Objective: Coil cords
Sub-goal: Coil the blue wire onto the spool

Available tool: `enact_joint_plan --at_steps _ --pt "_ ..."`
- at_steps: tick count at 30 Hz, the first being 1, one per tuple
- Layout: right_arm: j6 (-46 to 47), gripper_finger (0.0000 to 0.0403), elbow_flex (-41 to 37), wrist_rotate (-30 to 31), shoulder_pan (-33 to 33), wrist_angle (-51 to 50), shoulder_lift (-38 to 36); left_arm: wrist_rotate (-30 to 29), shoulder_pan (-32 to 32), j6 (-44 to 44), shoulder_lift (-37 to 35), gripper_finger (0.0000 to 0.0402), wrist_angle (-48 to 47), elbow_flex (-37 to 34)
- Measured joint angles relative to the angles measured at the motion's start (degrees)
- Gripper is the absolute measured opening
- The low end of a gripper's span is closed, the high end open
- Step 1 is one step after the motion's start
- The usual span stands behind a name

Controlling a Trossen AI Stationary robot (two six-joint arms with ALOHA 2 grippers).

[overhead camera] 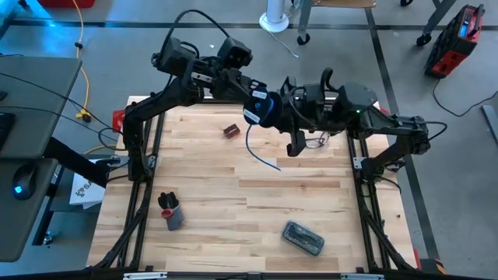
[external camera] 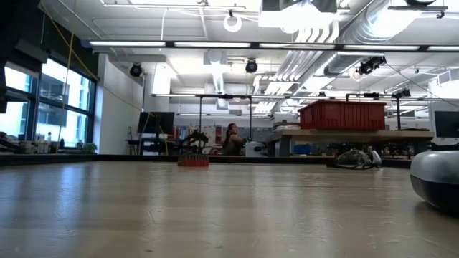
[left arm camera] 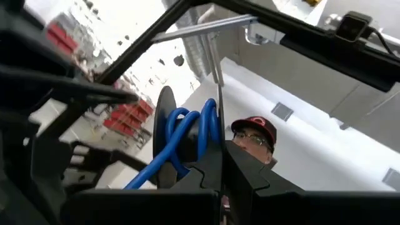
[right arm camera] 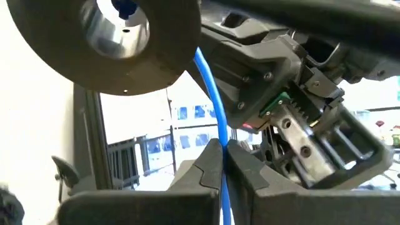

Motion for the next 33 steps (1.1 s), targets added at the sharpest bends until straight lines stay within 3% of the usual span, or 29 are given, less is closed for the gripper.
enact_joint_plan --at_steps 12,33 --pt "4.8 0.0 0.0 -1.6 -0.4 2.5 2.9 -1.1 1.4 2.4 0.0 0.0 0.9 2.2" --pt "9.4 0.0 0.0 -4.8 -2.7 5.9 3.2 -6.1 4.0 15.7 -1.3 0.0 -2.7 2.9"
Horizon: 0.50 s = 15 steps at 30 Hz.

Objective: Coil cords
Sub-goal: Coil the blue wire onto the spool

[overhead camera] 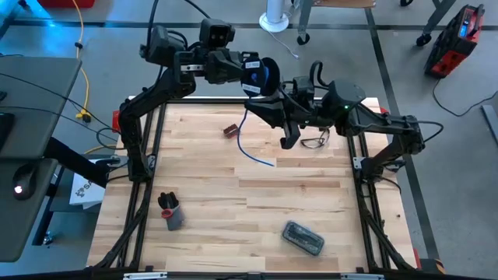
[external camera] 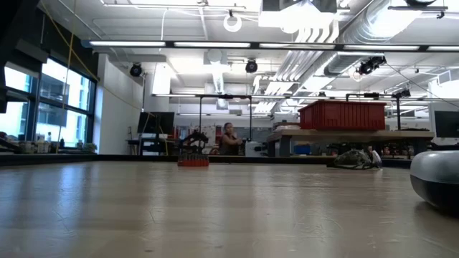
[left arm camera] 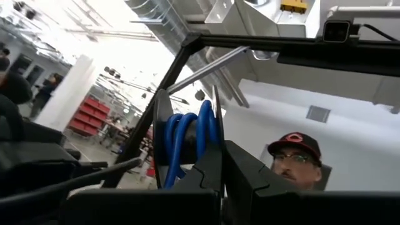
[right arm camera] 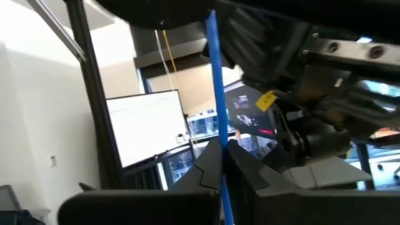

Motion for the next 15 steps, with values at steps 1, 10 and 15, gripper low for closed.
enact_joint_plan --at_steps 1,10,15 --pt "0.1 0.0 0.0 -0.3 0.0 0.2 0.2 0.0 0.2 0.4 0.0 0.0 -0.1 0.0" --pt "2.2 0.0 -0.1 -3.8 -1.0 4.7 2.3 -0.3 0.5 3.2 0.5 0.0 -2.0 0.1" --pt "5.5 0.0 -0.1 -8.1 -2.5 8.0 3.2 -0.4 0.4 2.6 1.5 0.0 -0.9 0.1"
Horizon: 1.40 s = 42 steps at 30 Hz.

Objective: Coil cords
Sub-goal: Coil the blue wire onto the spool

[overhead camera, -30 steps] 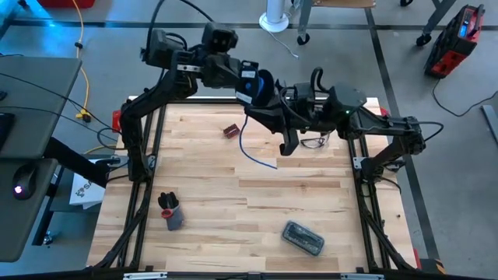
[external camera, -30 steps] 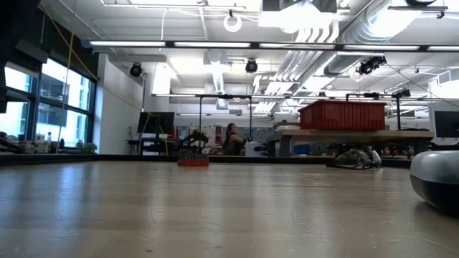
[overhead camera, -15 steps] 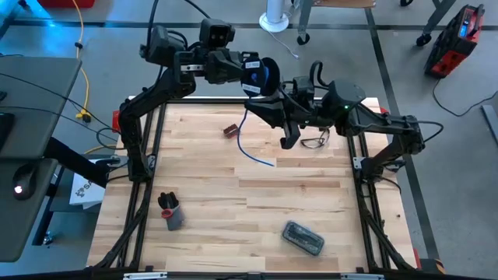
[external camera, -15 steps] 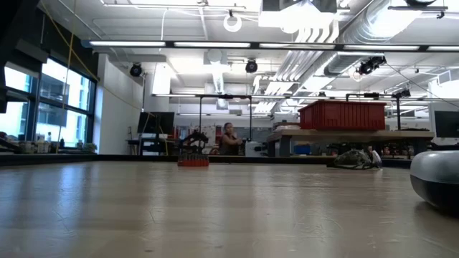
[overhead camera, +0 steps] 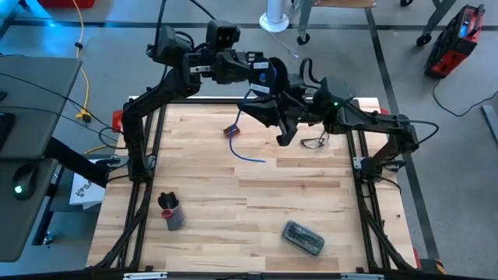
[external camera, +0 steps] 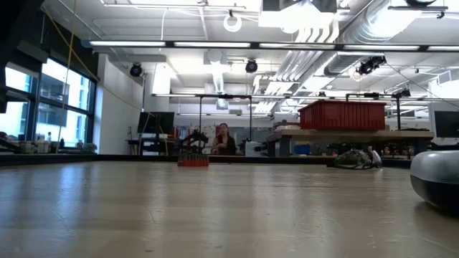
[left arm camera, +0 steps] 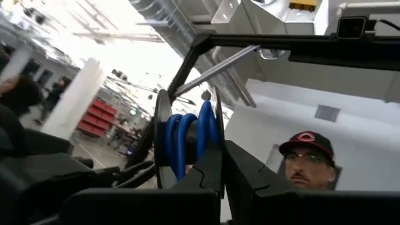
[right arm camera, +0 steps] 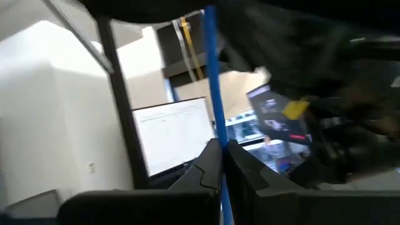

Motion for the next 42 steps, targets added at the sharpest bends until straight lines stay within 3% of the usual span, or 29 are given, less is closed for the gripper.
enact_joint_plan --at_steps 4,11,21,37,42 --pt "2.2 0.0 0.0 -3.8 -0.7 -0.5 -0.2 0.7 2.6 0.2 0.1 0.0 0.2 0.0" --pt "-1.4 0.0 0.1 -3.4 -0.6 -6.5 -3.7 6.3 8.4 -5.1 -1.3 0.0 0.5 0.0" --pt "-1.7 0.0 0.0 -4.0 -0.9 -13.7 -6.0 12.0 9.8 -5.0 -2.3 0.0 -7.3 0.0" --pt "1.4 0.0002 0.0 -2.8 -0.9 -15.4 -6.4 10.7 12.0 9.4 -3.3 0.0 -18.1 -0.1" --pt "1.8 0.0035 0.1 -3.2 -0.8 -18.5 -6.4 9.4 12.2 10.9 -4.6 0.0 -19.8 -0.1"
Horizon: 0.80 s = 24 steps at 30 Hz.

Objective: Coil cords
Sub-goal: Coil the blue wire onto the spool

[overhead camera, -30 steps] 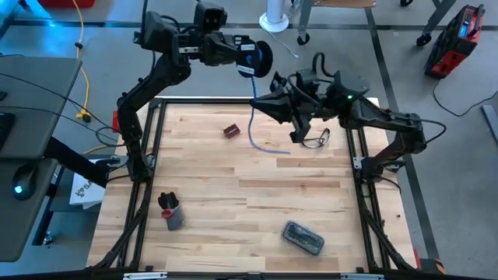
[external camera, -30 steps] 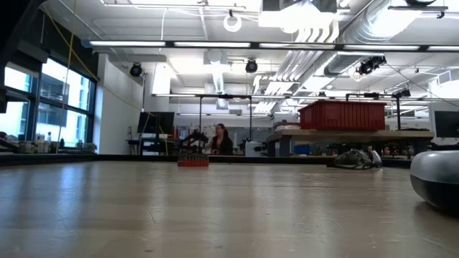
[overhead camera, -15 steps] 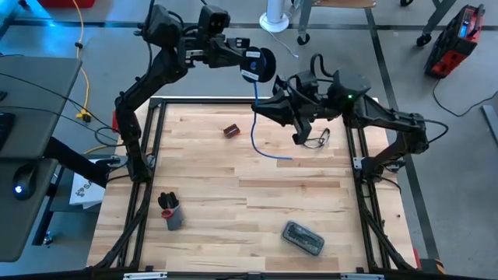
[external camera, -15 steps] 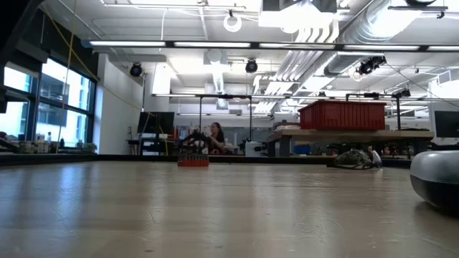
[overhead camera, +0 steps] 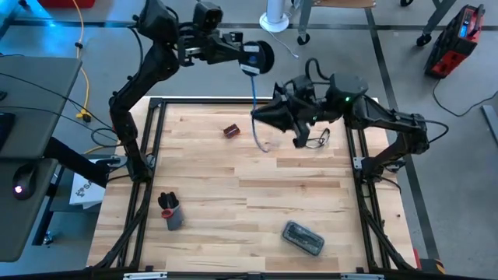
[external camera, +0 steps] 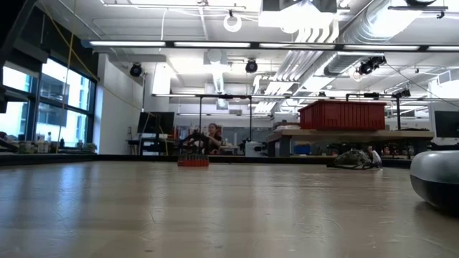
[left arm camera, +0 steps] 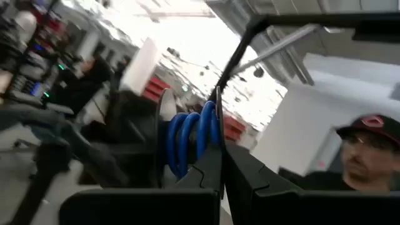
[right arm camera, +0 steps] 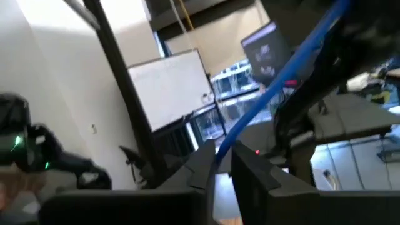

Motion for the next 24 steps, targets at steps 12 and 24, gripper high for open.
enact_joint_plan --at_steps 12,24 --pt "-2.0 0.0098 -0.1 2.9 0.1 -0.9 0.1 -0.7 0.0 6.4 -4.8 0.0 -5.3 0.0" --pt "-15.6 0.0099 0.0 11.9 0.9 -8.8 0.0 -7.0 -2.8 26.9 -8.5 0.0 -23.8 0.0"
